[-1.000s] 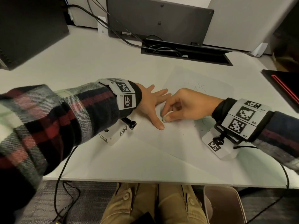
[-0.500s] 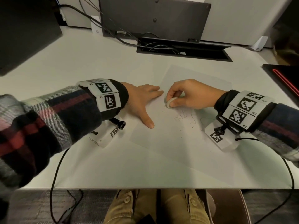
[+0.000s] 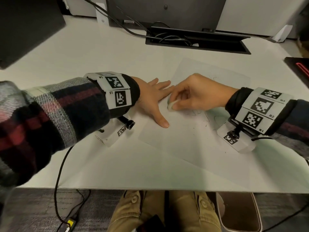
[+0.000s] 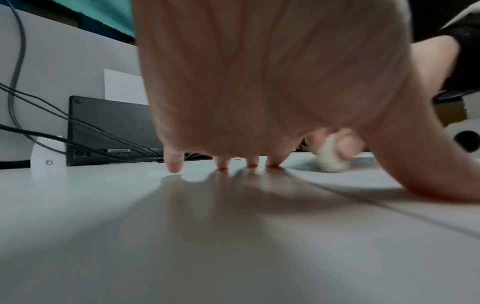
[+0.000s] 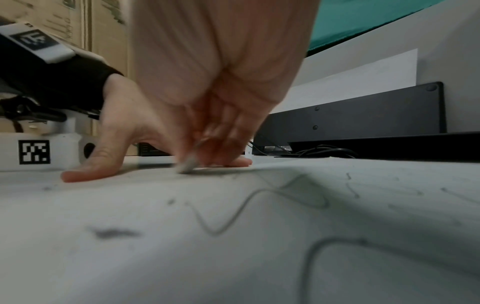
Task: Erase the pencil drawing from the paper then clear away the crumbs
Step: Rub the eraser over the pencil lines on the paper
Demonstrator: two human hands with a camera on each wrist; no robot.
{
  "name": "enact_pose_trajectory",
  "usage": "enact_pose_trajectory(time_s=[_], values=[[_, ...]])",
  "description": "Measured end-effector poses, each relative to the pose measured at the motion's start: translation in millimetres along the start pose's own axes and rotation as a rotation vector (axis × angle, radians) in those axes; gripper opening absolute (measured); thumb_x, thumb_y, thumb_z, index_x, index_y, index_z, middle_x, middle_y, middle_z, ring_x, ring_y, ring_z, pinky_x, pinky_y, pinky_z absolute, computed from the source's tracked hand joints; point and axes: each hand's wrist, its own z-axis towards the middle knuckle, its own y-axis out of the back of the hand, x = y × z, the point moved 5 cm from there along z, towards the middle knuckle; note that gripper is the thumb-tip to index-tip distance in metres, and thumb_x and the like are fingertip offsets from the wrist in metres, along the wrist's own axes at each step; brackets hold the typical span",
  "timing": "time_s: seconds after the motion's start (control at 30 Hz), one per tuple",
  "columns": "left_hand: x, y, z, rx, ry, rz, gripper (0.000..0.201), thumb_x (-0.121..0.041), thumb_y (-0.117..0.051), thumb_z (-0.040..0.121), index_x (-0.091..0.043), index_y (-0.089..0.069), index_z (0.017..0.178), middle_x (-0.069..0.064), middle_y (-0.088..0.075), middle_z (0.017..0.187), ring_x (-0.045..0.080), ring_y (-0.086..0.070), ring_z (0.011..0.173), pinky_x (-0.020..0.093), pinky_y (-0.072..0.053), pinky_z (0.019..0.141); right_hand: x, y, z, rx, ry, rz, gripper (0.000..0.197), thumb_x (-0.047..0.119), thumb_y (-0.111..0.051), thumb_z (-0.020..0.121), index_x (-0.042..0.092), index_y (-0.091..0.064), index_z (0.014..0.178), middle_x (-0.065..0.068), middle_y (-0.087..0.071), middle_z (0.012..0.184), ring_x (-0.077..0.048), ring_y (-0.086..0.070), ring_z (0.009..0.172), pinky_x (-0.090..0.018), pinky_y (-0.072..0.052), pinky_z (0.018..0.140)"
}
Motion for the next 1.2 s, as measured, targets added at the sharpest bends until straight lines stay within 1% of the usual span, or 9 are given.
enact_pose_trajectory(time_s=[0.1,0.2,0.37,0.5,0.63,0.73,0.9,1.03,1.2], values=[[-1,0,-1,0.003,0.005,0.006,0.122,-0.075,-0.061,0.06,-0.041,0.02,0.144,-0.018,0.028,0.151,0.014,0.026,0.14,0.049,0.005,0.113,-1,3,1,-0.059,-0.003,-0.034,0.016,0.023,-0.072,0.08,0.013,-0.072,0.092,0.002,-0.069,0.077,0.007,-0.057,0.063,-0.005,-0.042,0.061],[-2,0,-2,0.002,0.023,0.017,0.122,-0.075,-0.06,0.06,-0.039,0.019,0.145,-0.018,0.028,0.151,0.013,0.026,0.14,0.048,0.005,0.113,6,-6,-5,0.088,-0.014,0.067,0.016,0.021,-0.073,0.078,0.011,-0.073,0.091,-0.003,-0.069,0.073,-0.001,-0.057,0.056,-0.008,-0.044,0.057],[-3,1,-2,0.004,0.02,0.015,0.123,-0.076,-0.06,0.057,-0.04,0.02,0.144,-0.016,0.027,0.152,0.015,0.025,0.141,0.049,0.005,0.113,1,3,-3,-0.055,-0.009,-0.053,0.016,0.021,-0.071,0.08,0.011,-0.072,0.093,0.005,-0.066,0.072,0.008,-0.056,0.061,-0.005,-0.042,0.06],[-2,1,-3,0.0,0.039,0.031,0.124,-0.076,-0.06,0.057,-0.037,0.019,0.145,-0.015,0.026,0.152,0.014,0.023,0.141,0.048,0.003,0.113,7,-8,-9,0.082,-0.028,0.057,0.016,0.021,-0.074,0.077,0.011,-0.072,0.09,0.003,-0.066,0.069,0.0,-0.056,0.055,-0.009,-0.044,0.056],[-3,1,-2,-0.008,0.031,0.033,0.124,-0.075,-0.061,0.058,-0.037,0.019,0.145,-0.015,0.025,0.153,0.015,0.022,0.142,0.049,0.003,0.113,1,2,-5,-0.06,-0.029,-0.047,0.014,0.022,-0.072,0.08,0.012,-0.071,0.09,0.001,-0.069,0.076,0.008,-0.056,0.061,-0.005,-0.043,0.06],[-3,1,-3,-0.008,0.039,0.037,0.125,-0.076,-0.06,0.058,-0.036,0.019,0.145,-0.015,0.026,0.152,0.014,0.022,0.142,0.048,0.004,0.113,6,-7,-10,0.065,-0.029,0.048,0.014,0.02,-0.073,0.079,0.012,-0.072,0.089,-0.001,-0.069,0.073,0.001,-0.057,0.054,-0.008,-0.044,0.057],[-4,1,-3,0.006,0.023,0.035,0.134,-0.081,-0.053,0.041,-0.037,0.018,0.145,-0.014,0.025,0.153,0.016,0.022,0.142,0.051,0.002,0.113,2,1,-4,-0.05,-0.027,-0.071,0.014,0.022,-0.072,0.08,0.014,-0.071,0.091,-0.001,-0.07,0.078,0.01,-0.056,0.06,-0.004,-0.041,0.059],[-3,1,-2,0.003,0.035,0.053,0.128,-0.078,-0.058,0.053,-0.036,0.02,0.145,-0.014,0.027,0.152,0.015,0.024,0.141,0.049,0.003,0.113,8,-10,-13,0.131,-0.025,0.056,0.014,0.021,-0.073,0.078,0.013,-0.073,0.09,0.002,-0.071,0.075,0.001,-0.058,0.057,-0.008,-0.044,0.058],[-3,1,-3,-0.012,0.021,0.071,0.126,-0.079,-0.057,0.057,-0.034,0.022,0.144,-0.013,0.027,0.152,0.014,0.024,0.141,0.05,0.005,0.113,-20,22,-7,-0.068,-0.086,-0.011,0.016,0.023,-0.071,0.079,0.015,-0.067,0.093,0.008,-0.062,0.077,0.01,-0.055,0.062,-0.005,-0.044,0.063]])
